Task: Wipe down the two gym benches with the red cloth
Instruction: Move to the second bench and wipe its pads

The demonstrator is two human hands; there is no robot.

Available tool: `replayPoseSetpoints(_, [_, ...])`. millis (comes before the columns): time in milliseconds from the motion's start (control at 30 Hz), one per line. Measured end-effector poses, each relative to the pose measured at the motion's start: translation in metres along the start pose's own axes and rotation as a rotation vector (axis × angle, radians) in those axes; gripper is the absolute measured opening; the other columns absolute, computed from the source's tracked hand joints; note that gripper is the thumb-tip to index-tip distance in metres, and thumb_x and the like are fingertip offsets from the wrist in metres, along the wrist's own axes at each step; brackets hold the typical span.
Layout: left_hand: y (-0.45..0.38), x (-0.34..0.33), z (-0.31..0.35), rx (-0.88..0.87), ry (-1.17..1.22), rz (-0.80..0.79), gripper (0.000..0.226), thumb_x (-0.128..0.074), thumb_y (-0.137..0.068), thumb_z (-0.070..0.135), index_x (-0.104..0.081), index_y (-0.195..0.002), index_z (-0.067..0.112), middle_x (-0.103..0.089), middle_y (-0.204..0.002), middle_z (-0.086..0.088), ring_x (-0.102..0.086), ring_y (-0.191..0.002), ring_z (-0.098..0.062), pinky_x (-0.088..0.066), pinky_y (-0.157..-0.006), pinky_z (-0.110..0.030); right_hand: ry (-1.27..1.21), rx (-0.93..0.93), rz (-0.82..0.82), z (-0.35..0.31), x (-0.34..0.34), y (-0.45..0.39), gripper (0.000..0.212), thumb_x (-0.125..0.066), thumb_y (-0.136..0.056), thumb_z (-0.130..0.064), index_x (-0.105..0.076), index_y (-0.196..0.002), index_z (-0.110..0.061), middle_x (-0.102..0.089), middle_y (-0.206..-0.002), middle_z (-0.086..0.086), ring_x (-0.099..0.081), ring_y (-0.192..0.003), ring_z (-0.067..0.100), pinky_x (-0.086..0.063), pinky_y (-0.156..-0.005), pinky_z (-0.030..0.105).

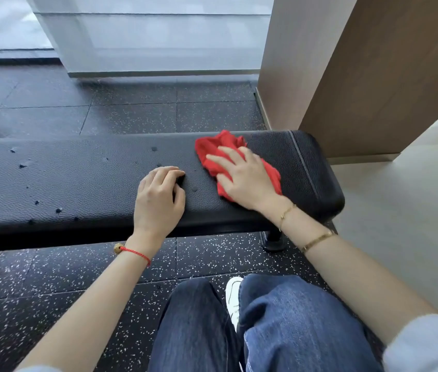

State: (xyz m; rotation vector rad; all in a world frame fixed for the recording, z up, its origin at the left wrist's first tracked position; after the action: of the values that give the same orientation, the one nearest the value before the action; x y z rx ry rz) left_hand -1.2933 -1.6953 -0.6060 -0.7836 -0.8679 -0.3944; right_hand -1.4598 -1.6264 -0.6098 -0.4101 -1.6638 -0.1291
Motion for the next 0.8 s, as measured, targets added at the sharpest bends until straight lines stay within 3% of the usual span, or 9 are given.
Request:
replayPoseSetpoints(67, [0.001, 0.007, 0.001, -0.012, 0.003, 0.024, 0.024, -0.057, -0.087, 0.006, -0.067, -0.109, 0.010, -0.067, -0.117, -0.005, -0.058, -0.116, -0.030, -0.043, -0.104, -0.044, -0.023, 0.059, 0.017, -0.004, 0.003, 0.023, 0.048, -0.047, -0.092, -0.039, -0.047, -0.139, -0.040, -0.042, -0.149, -0.009, -0.039, -0.128, 0.030, -0.028, -0.108, 0.041])
replayPoseSetpoints(167, [0.004, 0.022, -0.008, -0.032, -0.045, 0.077, 0.024, -0.057, -0.089, 0.010, -0.066, -0.111, 0.012, -0.066, -0.119, -0.002, -0.056, -0.119, -0.027, -0.040, -0.107, -0.040, -0.033, 0.002, 0.037, 0.023, 0.008, 0.036, 0.047, -0.046, -0.092, -0.039, -0.047, -0.139, -0.041, -0.042, -0.149, -0.011, -0.039, -0.128, 0.028, -0.027, -0.108, 0.041])
replayPoseSetpoints(367, [0.011, 0.038, -0.050, 0.058, -0.154, 0.072, 0.027, -0.053, -0.089, 0.016, -0.066, -0.113, 0.011, -0.066, -0.119, -0.005, -0.056, -0.119, -0.029, -0.040, -0.106, -0.043, 0.006, -0.159, 0.002, 0.025, 0.004, -0.025, 0.047, -0.044, -0.096, -0.039, -0.042, -0.142, -0.042, -0.034, -0.154, -0.007, -0.032, -0.134, 0.030, -0.022, -0.112, 0.040])
replayPoseSetpoints(533, [0.015, 0.037, -0.061, 0.123, -0.148, 0.078, 0.030, -0.050, -0.090, 0.018, -0.065, -0.115, 0.011, -0.065, -0.121, -0.005, -0.054, -0.121, -0.029, -0.039, -0.107, -0.045, -0.011, 0.177, -0.063, -0.056, -0.011, 0.000, 0.048, -0.043, -0.094, -0.043, -0.042, -0.142, -0.044, -0.037, -0.152, -0.011, -0.034, -0.134, 0.030, -0.026, -0.112, 0.043])
replayPoseSetpoints(633, [0.016, 0.036, -0.063, 0.138, -0.137, 0.093, 0.031, -0.049, -0.090, 0.018, -0.065, -0.116, 0.011, -0.064, -0.123, -0.005, -0.054, -0.122, -0.029, -0.038, -0.107, -0.046, -0.060, 0.287, -0.044, -0.056, -0.004, 0.034, 0.048, -0.040, -0.092, -0.044, -0.045, -0.140, -0.044, -0.040, -0.150, -0.013, -0.037, -0.132, 0.028, -0.029, -0.110, 0.045])
replayPoseSetpoints(800, [0.017, 0.034, -0.062, 0.142, -0.150, 0.099, 0.034, -0.046, -0.090, 0.017, -0.064, -0.117, 0.010, -0.064, -0.124, -0.005, -0.053, -0.122, -0.029, -0.037, -0.108, -0.045, -0.007, 0.066, -0.023, 0.001, 0.002, -0.003, 0.046, -0.046, -0.095, -0.040, -0.044, -0.140, -0.043, -0.038, -0.152, -0.011, -0.036, -0.132, 0.028, -0.026, -0.112, 0.041])
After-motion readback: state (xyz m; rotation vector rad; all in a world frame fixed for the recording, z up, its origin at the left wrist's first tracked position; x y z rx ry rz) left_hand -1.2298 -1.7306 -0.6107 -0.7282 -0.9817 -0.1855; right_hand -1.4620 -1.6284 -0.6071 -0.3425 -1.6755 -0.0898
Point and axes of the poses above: each hand's wrist, its own y-axis away from the middle knuckle, its own x-axis out of the back of the hand, z = x × y, the point moved 9 cm from there along -y, towards the middle knuckle
